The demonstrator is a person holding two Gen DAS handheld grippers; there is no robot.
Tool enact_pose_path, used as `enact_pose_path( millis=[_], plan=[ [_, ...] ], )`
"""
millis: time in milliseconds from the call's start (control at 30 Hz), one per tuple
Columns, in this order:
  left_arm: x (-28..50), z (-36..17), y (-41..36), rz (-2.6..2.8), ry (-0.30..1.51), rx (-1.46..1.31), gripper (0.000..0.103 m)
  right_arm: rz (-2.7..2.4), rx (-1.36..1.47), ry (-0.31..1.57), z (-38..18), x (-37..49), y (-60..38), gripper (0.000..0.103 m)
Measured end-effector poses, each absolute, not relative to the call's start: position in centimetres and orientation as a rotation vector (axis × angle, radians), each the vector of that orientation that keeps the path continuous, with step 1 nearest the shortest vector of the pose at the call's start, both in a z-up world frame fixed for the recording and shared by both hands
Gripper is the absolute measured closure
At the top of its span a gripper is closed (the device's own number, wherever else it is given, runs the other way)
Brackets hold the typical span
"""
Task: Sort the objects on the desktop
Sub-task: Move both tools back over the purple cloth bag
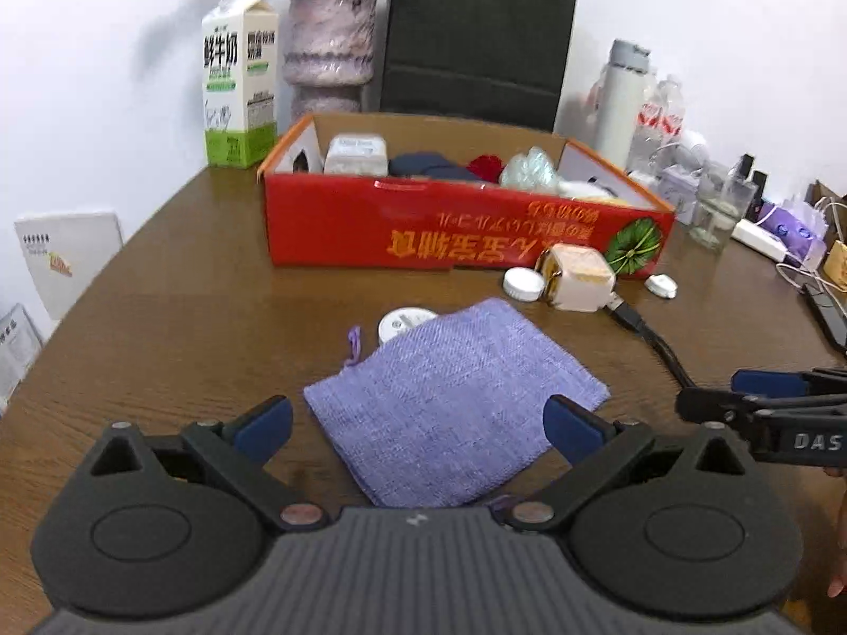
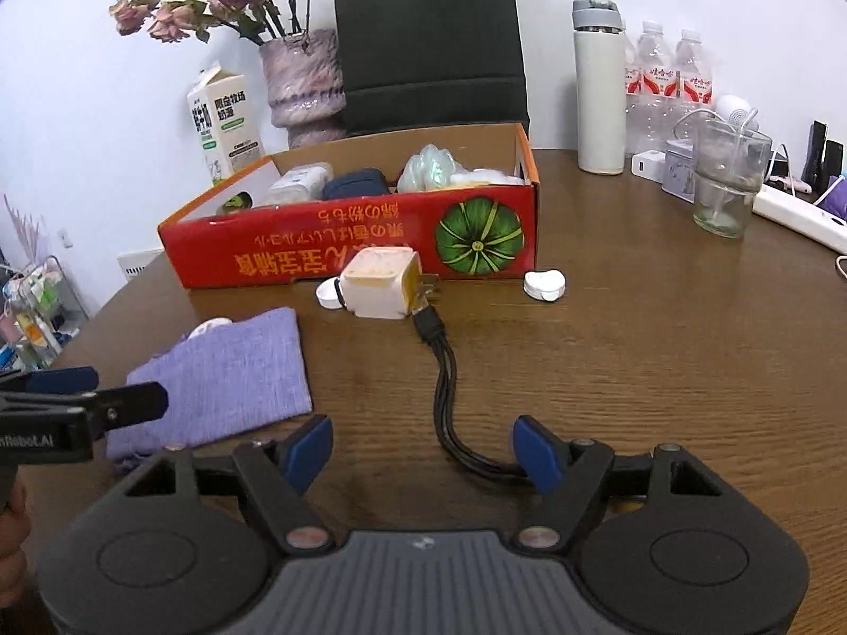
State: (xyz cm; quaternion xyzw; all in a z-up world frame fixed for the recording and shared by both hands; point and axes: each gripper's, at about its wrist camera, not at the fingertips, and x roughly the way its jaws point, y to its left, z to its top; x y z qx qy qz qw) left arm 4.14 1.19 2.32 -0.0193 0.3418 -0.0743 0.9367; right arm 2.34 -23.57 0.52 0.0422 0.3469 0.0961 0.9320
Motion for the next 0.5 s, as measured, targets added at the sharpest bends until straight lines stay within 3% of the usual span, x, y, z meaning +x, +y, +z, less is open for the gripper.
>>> enact_pose_path(
  millis=[433,500],
  plan=[
    [6.4,0.8,-4.9,-0.06,0.736,0.066,0.0,0.159,0.151,0.667,1.3,3.7,-24.8,0.03],
    [6.2,0.9,-4.7,-0.043,0.728,0.061,0.008,0.151,0.149,0.667,1.3,3.9,-25.1,0.03]
  ],
)
